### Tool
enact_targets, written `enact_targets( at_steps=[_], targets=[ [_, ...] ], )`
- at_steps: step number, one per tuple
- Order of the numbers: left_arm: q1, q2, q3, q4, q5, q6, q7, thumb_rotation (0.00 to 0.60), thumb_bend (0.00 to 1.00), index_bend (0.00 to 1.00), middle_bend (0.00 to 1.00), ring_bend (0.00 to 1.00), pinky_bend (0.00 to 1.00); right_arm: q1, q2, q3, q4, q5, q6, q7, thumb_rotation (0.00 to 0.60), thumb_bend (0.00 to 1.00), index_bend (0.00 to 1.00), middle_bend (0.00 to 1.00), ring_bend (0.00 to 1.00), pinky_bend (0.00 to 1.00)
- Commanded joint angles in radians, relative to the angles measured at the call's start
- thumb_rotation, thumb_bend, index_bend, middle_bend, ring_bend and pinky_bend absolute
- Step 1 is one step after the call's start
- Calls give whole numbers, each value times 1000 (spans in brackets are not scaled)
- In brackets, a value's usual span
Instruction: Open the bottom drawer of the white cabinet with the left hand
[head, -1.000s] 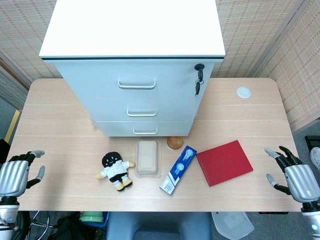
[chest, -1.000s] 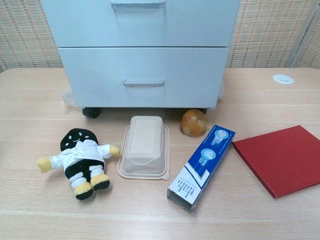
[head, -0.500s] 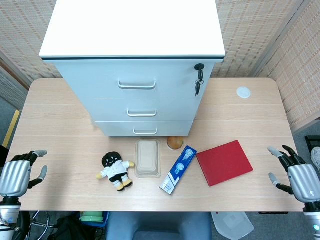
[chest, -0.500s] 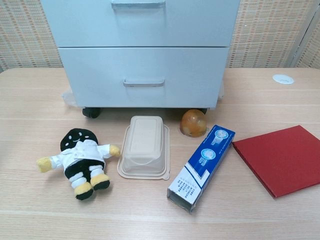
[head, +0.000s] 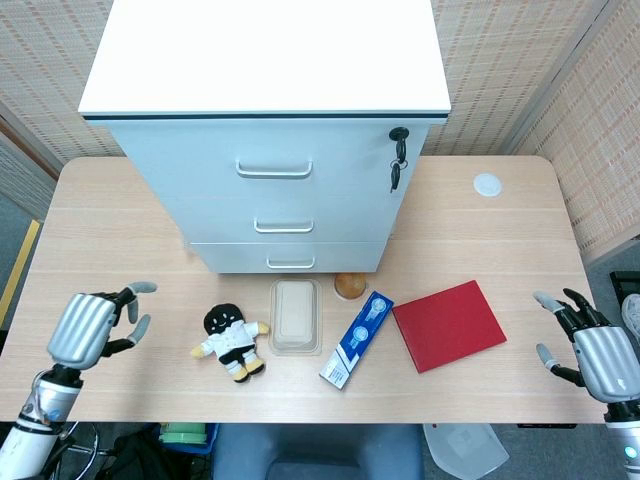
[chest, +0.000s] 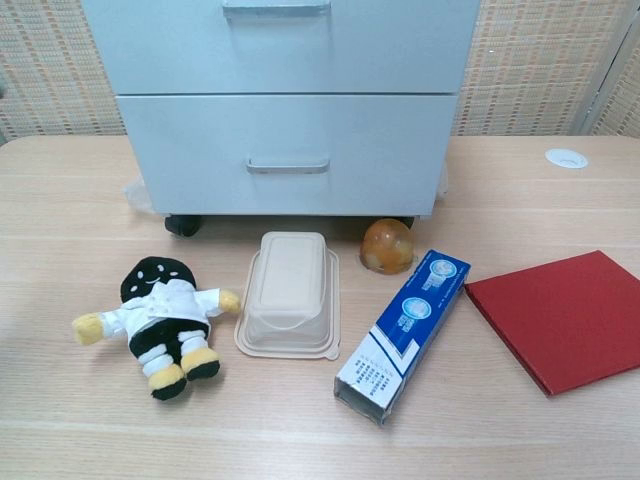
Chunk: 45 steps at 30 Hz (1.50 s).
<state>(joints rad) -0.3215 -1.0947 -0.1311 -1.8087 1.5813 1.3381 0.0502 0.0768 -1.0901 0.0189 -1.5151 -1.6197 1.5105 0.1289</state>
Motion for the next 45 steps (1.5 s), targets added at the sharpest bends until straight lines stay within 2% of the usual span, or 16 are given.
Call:
enact_targets(
  at_steps=[1, 8, 17, 27, 45],
  targets=[
    [-56, -16, -19, -13, 25, -51, -13, 600, 400, 307, 776, 837, 883, 7, -3, -4, -2, -1, -15, -4, 600, 305, 162, 281, 237, 320],
    [-165, -80, -52, -8, 7, -158, -9, 600, 446, 280, 853, 935, 952, 29, -10, -17, -3, -18, -51, -13, 600, 305, 162, 281, 237, 320],
    [-284, -187, -83, 52, -72, -278, 38, 600, 484, 254, 896, 975, 988, 38, -17, -29, -14, -31, -63, -43, 600, 306, 162, 281, 237, 320],
    [-385, -297, -108, 141, -156, -354, 105, 600, 500, 227, 904, 978, 992, 28, -24, -26, -20, -2, -58, -72, 600, 306, 162, 281, 237, 320],
    [-502, -403, -118, 277, -315, -453, 185, 600, 500, 228, 905, 978, 992, -7, -43, -36, -5, 34, -46, -83, 600, 306, 162, 281, 237, 320]
  ],
)
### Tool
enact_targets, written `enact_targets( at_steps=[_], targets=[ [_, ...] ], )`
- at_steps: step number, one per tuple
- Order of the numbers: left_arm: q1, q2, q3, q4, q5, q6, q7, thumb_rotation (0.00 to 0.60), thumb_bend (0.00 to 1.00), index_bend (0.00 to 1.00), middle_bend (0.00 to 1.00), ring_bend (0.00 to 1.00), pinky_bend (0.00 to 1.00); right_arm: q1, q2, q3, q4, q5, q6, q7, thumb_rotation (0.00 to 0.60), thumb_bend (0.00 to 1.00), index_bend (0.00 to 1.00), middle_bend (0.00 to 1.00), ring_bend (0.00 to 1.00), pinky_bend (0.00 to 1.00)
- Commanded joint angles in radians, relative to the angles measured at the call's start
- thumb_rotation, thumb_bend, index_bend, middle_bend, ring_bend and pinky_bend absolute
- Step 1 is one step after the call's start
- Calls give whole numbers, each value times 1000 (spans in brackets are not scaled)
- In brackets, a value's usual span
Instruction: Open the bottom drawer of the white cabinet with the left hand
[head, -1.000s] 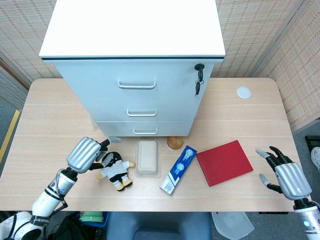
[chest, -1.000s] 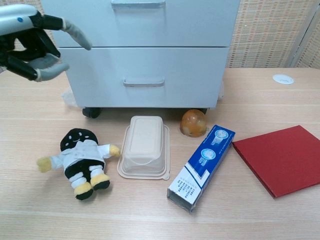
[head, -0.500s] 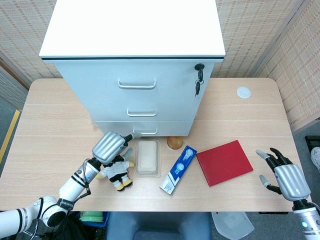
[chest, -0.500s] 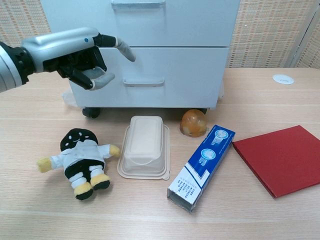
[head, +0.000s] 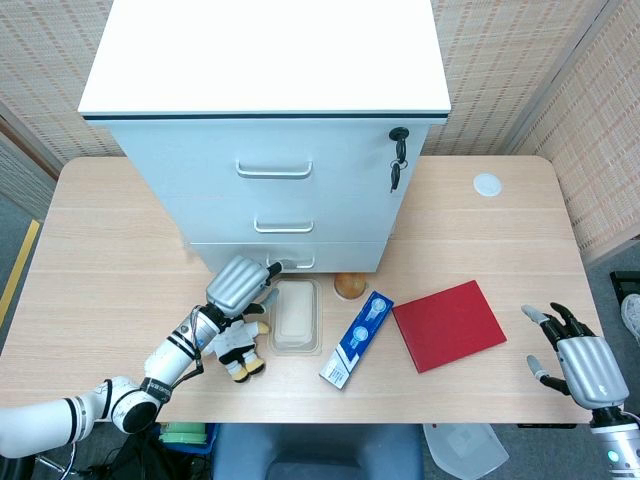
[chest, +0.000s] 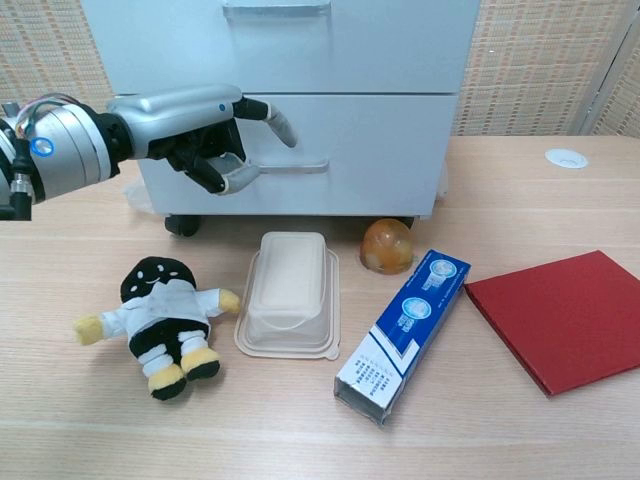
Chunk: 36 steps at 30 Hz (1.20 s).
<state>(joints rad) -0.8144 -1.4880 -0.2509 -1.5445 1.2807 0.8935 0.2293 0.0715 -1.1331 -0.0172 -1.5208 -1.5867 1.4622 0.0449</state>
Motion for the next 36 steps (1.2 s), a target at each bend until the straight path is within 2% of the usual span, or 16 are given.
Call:
enact_targets(
  at_steps=[1, 10, 17, 36],
  targets=[
    [-13, -14, 2, 19, -21, -12, 7, 600, 500, 228, 905, 978, 992, -3, 0, 0, 1, 1, 3, 3, 600, 306, 162, 281, 237, 320],
    [-42, -50, 1, 68, -86, -22, 30, 600, 500, 228, 906, 978, 992, -17, 1, 0, 10, 12, 14, 17, 600, 306, 162, 281, 237, 320],
    [-56, -68, 18, 90, -119, -3, 104, 600, 500, 230, 906, 978, 992, -22, 1, 1, 22, 17, 14, 34, 600, 306, 162, 281, 237, 320],
    [-54, -70, 42, 17, -203, 61, 235, 600, 500, 243, 906, 979, 993, -24, -1, 3, 27, 12, 14, 42, 600, 306, 162, 281, 237, 320]
  ],
)
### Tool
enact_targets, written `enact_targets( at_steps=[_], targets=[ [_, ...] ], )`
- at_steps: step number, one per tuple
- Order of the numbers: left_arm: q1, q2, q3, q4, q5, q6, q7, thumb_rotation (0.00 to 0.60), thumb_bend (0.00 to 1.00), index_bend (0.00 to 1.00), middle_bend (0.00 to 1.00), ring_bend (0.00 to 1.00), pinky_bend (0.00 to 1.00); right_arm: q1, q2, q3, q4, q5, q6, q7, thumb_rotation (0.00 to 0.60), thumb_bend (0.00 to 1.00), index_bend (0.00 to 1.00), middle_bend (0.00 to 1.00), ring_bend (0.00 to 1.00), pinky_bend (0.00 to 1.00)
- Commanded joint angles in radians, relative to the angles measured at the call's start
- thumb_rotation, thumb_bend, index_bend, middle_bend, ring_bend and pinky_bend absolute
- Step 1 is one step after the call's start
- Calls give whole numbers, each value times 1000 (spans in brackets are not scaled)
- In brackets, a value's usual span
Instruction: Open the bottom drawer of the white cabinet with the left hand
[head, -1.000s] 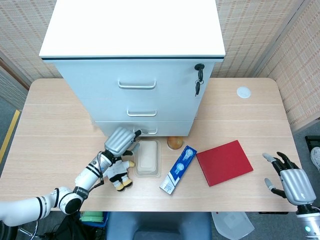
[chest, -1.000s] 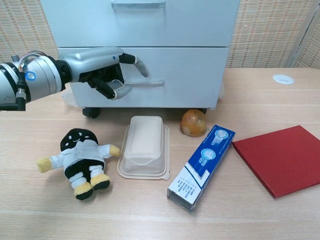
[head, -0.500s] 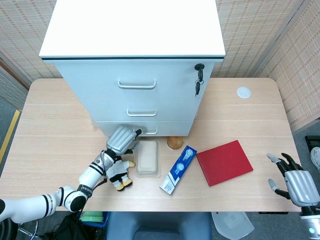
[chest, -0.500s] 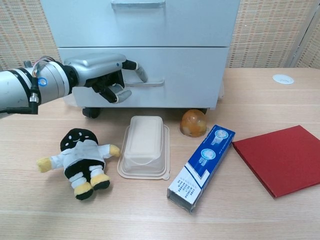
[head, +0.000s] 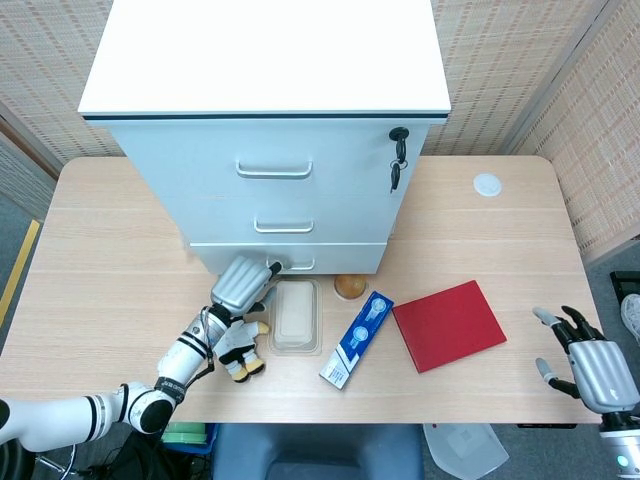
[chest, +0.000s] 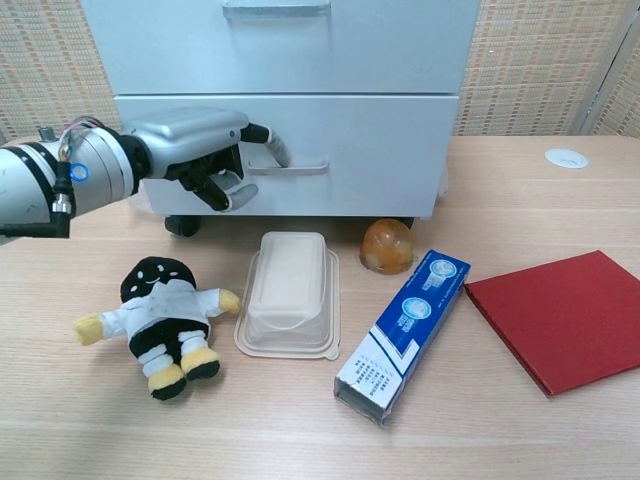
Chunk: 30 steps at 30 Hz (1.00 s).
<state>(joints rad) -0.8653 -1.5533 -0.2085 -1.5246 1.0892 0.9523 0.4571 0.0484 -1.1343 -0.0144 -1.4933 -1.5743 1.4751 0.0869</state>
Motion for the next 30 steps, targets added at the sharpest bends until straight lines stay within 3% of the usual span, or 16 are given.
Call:
enact_targets(
  at_steps=[1, 30],
  targets=[
    [-5, -7, -1, -1, -17, 2, 11, 600, 500, 243, 906, 979, 994, -2, 1, -1, -1, -1, 2, -1, 600, 306, 162, 281, 237, 320],
    [36, 0, 58, -135, -57, 131, 159, 600, 500, 248, 907, 979, 994, -4, 1, 0, -6, 1, -5, -8, 600, 305, 162, 281, 237, 320]
  ],
)
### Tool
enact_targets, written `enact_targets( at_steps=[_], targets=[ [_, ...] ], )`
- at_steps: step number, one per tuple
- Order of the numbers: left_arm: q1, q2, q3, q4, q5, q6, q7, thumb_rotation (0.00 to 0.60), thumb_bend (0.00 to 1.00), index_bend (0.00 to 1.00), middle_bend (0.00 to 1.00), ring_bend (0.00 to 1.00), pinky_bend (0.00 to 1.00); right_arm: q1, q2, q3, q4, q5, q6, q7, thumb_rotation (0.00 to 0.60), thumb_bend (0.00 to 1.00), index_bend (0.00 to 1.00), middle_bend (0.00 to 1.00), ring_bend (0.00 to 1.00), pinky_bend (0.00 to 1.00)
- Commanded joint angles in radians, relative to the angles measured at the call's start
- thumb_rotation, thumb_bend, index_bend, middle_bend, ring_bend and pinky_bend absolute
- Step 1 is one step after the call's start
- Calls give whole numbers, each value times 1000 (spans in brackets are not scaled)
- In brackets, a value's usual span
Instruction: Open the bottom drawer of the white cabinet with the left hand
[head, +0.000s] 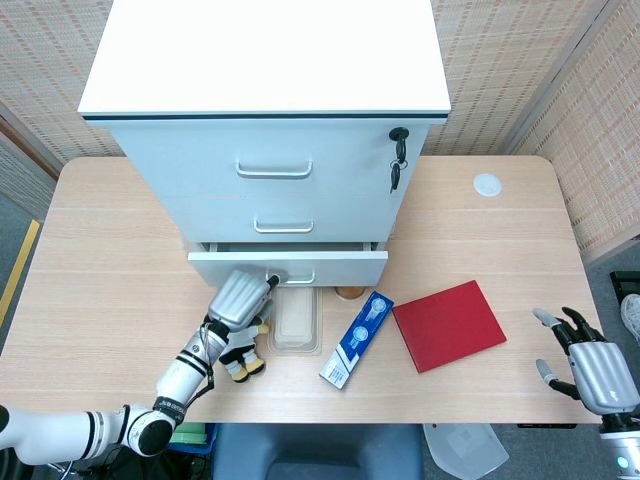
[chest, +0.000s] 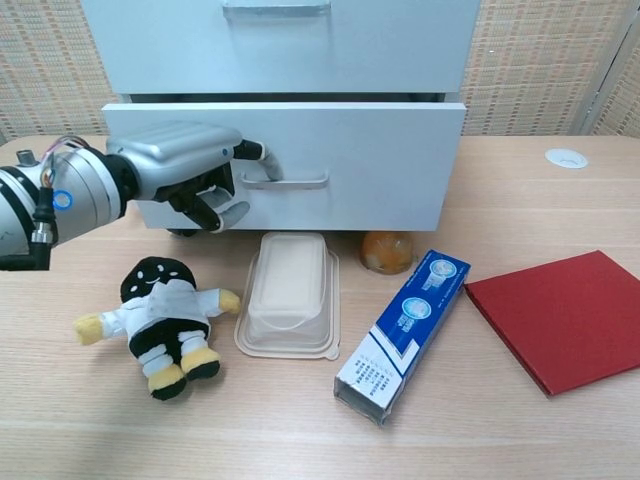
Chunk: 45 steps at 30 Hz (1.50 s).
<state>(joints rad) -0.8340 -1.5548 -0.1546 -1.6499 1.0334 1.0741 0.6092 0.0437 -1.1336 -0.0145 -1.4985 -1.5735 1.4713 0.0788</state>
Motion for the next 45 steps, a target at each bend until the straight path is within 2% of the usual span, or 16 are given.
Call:
enact_targets(
  at_steps=[1, 45],
  targets=[
    [7, 0, 6, -13, 0, 13, 9, 600, 500, 249, 907, 980, 994, 1, 0, 0, -1, 1, -2, -1, 600, 305, 162, 281, 237, 320],
    [85, 31, 85, -187, 74, 93, 80, 600, 500, 262, 907, 980, 994, -8, -2, 0, -8, 6, -1, -7, 600, 305, 162, 281, 237, 320]
  ],
)
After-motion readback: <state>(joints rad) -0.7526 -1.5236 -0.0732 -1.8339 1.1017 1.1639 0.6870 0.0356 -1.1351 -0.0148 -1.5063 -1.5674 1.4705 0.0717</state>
